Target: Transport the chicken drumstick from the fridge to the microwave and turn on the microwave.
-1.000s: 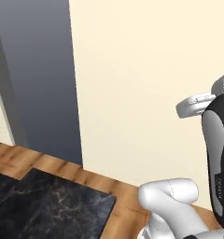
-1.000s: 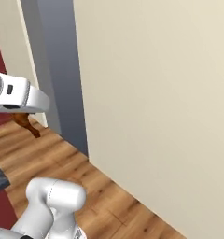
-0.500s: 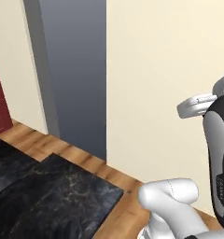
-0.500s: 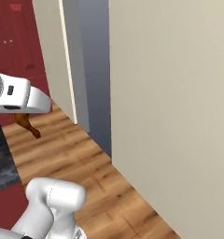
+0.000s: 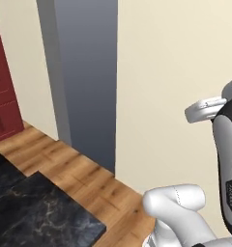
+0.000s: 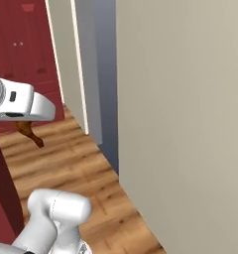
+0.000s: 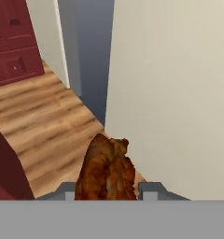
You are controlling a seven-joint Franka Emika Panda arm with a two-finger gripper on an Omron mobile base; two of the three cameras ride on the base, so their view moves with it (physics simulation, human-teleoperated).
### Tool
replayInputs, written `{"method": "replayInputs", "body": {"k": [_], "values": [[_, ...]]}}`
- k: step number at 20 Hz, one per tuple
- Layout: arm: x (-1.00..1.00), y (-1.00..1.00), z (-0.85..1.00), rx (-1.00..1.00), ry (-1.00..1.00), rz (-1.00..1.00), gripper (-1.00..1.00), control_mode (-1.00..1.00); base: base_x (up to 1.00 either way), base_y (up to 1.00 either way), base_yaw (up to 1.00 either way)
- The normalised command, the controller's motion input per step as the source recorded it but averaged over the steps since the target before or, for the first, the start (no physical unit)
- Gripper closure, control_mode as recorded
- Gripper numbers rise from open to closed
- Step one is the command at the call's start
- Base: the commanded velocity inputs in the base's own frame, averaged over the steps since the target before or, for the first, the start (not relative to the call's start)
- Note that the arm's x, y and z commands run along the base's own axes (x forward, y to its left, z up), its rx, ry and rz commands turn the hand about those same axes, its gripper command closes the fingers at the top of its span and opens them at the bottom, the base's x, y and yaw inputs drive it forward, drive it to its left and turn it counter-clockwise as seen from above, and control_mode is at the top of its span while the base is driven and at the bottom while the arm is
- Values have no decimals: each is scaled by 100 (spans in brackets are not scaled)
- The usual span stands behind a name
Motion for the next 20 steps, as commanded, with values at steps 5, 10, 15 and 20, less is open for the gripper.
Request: {"method": "replayInputs", "body": {"k": [5, 10, 15, 20], "values": [[0, 0, 0, 0, 0, 0, 100, 100, 53, -1, 30], [0, 0, 0, 0, 0, 0, 100, 100, 47, 0, 38], [0, 0, 0, 0, 0, 0, 100, 100, 77, 0, 36], [0, 0, 0, 0, 0, 0, 100, 100, 93, -5, 32]]}}
